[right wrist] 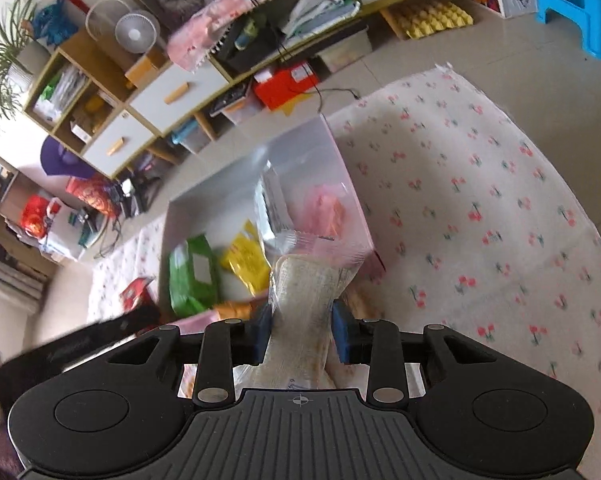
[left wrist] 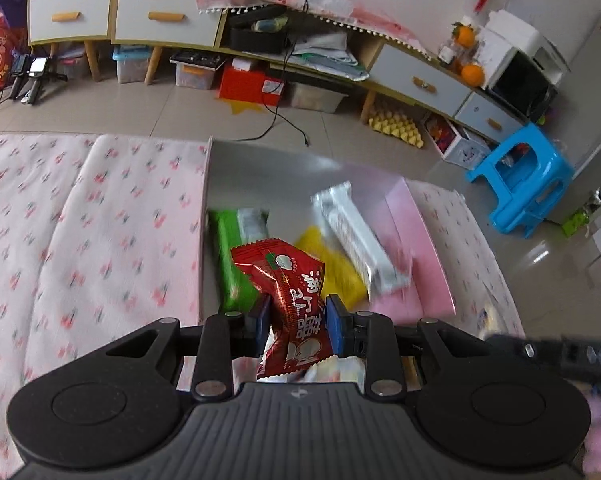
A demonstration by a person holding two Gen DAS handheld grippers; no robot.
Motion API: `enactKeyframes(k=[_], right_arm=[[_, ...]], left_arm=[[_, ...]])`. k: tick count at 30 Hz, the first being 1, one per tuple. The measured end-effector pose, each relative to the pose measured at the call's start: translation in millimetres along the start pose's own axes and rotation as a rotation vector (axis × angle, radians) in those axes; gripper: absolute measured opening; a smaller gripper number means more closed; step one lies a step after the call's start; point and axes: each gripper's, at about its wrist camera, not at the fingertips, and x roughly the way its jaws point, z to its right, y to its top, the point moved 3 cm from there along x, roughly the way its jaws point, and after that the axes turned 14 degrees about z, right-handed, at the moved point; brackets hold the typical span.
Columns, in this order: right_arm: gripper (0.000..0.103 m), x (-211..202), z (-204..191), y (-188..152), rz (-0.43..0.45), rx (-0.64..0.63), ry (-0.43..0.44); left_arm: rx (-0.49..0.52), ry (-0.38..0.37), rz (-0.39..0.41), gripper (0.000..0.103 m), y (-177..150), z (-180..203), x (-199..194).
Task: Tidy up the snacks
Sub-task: 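Lift the red packet and white rice cake and carry both over the pink box, then open the left tool to drop the red packet while the right tool releases the rice cake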
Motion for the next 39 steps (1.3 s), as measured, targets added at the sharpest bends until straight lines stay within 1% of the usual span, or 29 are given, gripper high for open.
enactKeyframes(k=[6, 13, 16, 18, 20, 23, 27, 30, 34, 36, 37, 39], right_arm=[[0.032, 24, -6, 21, 0.018, -0.016, 0.012], [0.032, 51, -5, 40, 0.051, -0.034, 0.009], [0.032, 61, -9, 48, 0.088, -0.089, -0.001], [0.032, 71, -12, 53, 0.106, -0.137, -0.021], [0.032, 80, -15, 58, 0.116, -0.169, -0.033], [0.032, 94, -18, 65, 0.142, -0.209, -0.053], [0.032, 111, -21, 72, 0.176, -0.241, -0.1], [0.032, 125, -25, 71, 0.163, -0.258, -0.102], [0.03, 141, -35, 59, 0.13, -0.302, -0.099], [0.026, 149, -40, 53, 0.096, -0.305, -0.081], [0.026, 152, -42, 50, 0.071, -0.295, -0.06], [0.026, 156, -47, 47, 0.061, -0.305, -0.056]], left_arm=[[-0.007, 0.013, 0.005, 0.027, 17, -2, 42], [-0.02, 0.014, 0.051, 0.027, 32, -6, 65], [-0.031, 0.026, 0.086, 0.037, 32, -8, 66], [-0.03, 0.026, 0.092, 0.045, 31, -8, 65], [-0.024, 0.023, 0.091, 0.049, 27, -9, 63], [-0.011, 0.013, 0.078, 0.051, 23, -10, 61], [-0.002, 0.007, 0.066, 0.052, 26, -12, 64], [-0.008, -0.005, 0.071, 0.054, 27, -16, 61], [-0.016, -0.025, 0.074, 0.056, 27, -17, 60], [-0.01, -0.031, 0.076, 0.057, 26, -16, 59], [-0.007, -0.033, 0.076, 0.057, 26, -16, 59], [-0.002, -0.035, 0.074, 0.058, 26, -16, 58]])
